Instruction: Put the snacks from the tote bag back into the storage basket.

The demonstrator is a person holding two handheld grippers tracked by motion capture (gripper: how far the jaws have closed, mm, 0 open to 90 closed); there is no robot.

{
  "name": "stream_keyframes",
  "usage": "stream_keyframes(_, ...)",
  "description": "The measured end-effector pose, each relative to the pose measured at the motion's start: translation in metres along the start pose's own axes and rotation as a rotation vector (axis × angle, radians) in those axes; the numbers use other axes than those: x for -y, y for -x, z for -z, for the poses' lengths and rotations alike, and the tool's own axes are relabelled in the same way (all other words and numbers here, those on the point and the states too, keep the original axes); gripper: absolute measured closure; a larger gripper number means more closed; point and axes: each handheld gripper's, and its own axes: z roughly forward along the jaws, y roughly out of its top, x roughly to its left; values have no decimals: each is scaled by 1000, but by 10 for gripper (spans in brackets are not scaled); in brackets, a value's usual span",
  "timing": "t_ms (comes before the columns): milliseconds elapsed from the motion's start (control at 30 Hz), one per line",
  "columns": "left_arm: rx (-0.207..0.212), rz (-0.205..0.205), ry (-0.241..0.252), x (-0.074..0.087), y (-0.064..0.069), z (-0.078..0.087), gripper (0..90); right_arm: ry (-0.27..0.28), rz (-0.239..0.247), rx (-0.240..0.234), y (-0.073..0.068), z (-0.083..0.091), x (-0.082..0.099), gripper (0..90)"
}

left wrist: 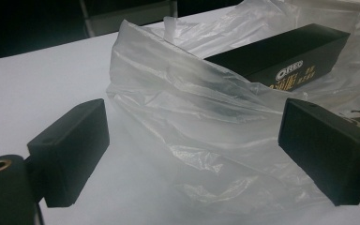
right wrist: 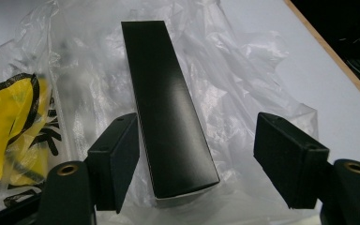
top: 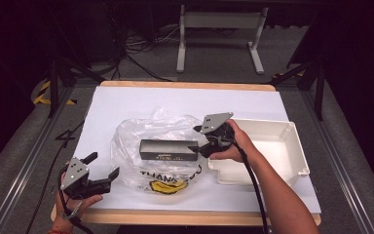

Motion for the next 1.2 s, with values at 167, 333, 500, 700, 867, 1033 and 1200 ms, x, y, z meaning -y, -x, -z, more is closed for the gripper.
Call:
stream_keyframes(167,-4,-5,-4,0,1,0,99,-49,34,-38,-1,-13,-8,329)
stream_keyframes(333,0,-11,-8,1,2,-1,99,-79,41,-67,-1,-22,-10,334)
stream_keyframes(500,2,-11,-8,1,2,-1,99,-103,50,-99,-2,-29,-16,332)
stream_keyframes(700,4,-11,-11,1,2,-1,99,-129,54,-116,-2,-36,-17,323)
stream_keyframes(867,6,-12,-13,1,2,-1,99,-161,60,-123,-2,-43,-18,326)
stream_keyframes(1033,6,-13,-15,1,2,-1,99,-202,77,-134,-1,-52,-17,342)
stream_keyframes(1200,5,-11,-15,2,1,0,99,-238,89,-131,2,-58,-16,352)
